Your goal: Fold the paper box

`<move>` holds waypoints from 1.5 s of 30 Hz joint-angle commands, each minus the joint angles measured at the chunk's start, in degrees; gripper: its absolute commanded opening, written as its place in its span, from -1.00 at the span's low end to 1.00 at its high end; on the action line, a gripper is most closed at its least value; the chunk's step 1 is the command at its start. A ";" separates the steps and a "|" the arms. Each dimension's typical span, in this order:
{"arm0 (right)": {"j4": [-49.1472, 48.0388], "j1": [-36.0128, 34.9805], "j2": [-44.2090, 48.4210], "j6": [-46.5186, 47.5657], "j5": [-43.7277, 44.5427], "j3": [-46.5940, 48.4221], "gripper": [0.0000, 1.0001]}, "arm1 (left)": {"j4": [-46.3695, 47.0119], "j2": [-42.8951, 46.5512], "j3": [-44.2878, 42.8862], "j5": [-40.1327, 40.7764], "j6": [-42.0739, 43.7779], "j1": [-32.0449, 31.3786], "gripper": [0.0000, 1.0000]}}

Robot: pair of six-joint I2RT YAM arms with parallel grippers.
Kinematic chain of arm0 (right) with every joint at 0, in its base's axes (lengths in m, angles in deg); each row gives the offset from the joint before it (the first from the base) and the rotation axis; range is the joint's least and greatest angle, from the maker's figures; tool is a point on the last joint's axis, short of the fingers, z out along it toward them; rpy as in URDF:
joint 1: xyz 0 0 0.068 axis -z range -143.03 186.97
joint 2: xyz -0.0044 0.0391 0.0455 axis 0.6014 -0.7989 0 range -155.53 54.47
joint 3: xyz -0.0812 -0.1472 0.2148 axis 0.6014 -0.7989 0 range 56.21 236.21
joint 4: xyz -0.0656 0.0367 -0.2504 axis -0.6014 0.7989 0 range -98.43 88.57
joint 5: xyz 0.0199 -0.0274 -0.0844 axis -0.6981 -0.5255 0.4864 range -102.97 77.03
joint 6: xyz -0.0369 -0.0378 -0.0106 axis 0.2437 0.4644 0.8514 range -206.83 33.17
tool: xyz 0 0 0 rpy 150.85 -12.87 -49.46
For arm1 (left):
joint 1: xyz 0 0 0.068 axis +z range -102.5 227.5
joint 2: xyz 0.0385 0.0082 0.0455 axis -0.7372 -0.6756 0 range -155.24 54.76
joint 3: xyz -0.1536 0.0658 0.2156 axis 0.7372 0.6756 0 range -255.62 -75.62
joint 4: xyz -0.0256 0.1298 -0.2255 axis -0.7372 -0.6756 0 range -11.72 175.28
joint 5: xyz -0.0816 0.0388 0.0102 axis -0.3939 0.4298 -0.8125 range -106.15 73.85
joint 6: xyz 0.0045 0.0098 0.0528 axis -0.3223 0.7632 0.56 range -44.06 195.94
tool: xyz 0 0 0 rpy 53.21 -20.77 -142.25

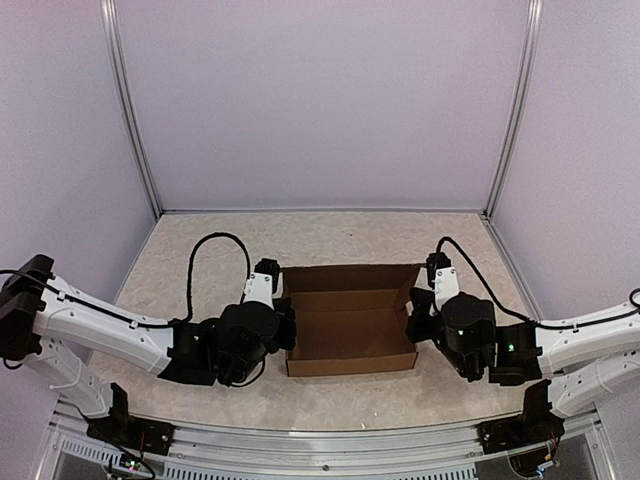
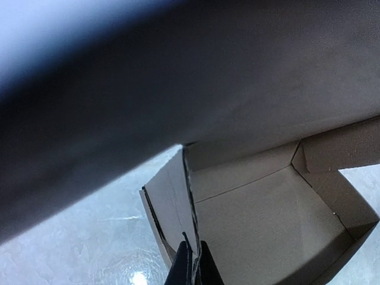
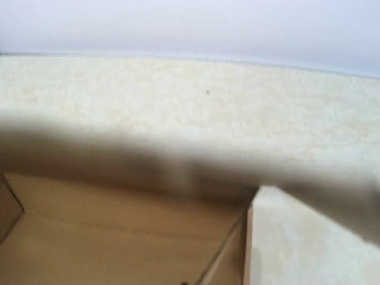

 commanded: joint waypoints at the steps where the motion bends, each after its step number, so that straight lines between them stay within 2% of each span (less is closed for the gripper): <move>1: 2.46 -3.61 0.29 -3.74 0.47 -2.76 -1.00 | -3.33 -2.75 0.85 0.70 -4.25 -4.56 -1.00; 9: 9.47 -7.64 1.72 -11.31 5.76 -4.16 -0.97 | -11.19 -6.49 -2.62 7.71 -10.91 -8.52 -1.00; 18: 19.61 -9.07 13.41 -14.14 5.19 -3.85 -0.26 | -13.60 -9.50 -5.59 9.56 -11.91 -9.14 -1.00; 26: 32.79 -9.10 25.59 -12.22 -1.08 -0.24 0.15 | -9.03 -11.60 -6.06 8.91 -8.80 -7.33 -1.00; 31: 39.43 -9.12 28.37 -10.66 -5.83 3.44 0.17 | -3.51 -13.38 -5.76 6.23 -5.09 -5.00 -1.00; 36: 37.01 -9.11 26.86 -4.29 -10.62 9.08 0.17 | 3.09 -15.63 -5.97 6.98 1.49 -3.42 -1.00; 41: 35.80 -9.07 20.84 0.85 -9.97 17.08 0.15 | 9.12 -18.63 -6.50 7.12 6.67 -2.30 -1.00; 45: 31.83 -8.89 16.22 5.81 -5.28 20.61 0.13 | 12.96 -21.06 -6.12 7.42 7.92 -2.04 -1.00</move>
